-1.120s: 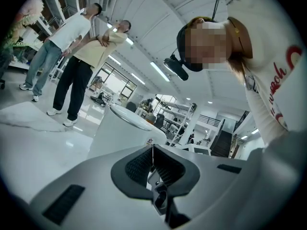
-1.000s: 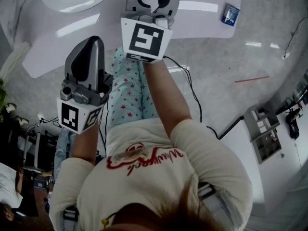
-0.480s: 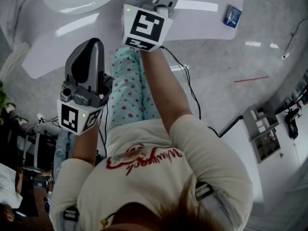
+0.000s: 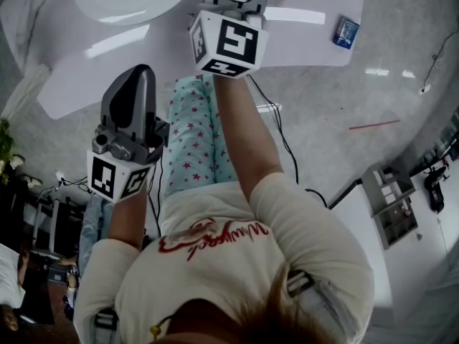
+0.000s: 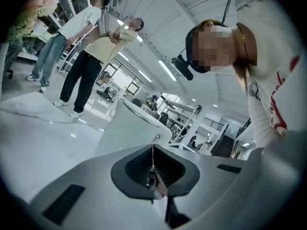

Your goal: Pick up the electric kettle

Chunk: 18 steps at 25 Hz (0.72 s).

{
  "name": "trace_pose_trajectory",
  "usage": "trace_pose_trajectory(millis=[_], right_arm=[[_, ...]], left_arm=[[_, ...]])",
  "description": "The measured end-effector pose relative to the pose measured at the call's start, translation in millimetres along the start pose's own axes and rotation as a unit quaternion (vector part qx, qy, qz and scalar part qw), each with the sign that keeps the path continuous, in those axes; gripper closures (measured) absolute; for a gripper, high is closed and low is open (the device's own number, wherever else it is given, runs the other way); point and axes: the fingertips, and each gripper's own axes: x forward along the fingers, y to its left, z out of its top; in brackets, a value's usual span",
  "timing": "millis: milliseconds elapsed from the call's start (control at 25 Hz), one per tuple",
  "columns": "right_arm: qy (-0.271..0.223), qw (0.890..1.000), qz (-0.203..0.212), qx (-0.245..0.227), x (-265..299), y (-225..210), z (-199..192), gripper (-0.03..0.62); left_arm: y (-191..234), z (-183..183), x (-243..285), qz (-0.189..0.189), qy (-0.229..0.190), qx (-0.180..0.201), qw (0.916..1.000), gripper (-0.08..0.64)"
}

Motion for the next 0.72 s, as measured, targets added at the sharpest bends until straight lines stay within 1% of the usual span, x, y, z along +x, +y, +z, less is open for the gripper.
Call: trace_pose_trajectory(millis=[280,480,720], right_arm=[[-0.012,1.0,0.008,0.028,5.2,0.6,8.2,0.54],[-0.021,0.999,0.014,0.038,10.1,1.0,14.4,0.538],[-0.029,0.998,0.011,0.063,16.1,-5.8,24.5,0.532]], left_arm=[[0.9,5.9,-1.9,0.005,0.0,0.005,1.0,0.548],[4.1,10.8,-1.9,0.007,-0.001,0.009,0.9999,0.548],[6.1,14.8,-0.7,0.012,-0.001,0.009,0.9999,0.548]])
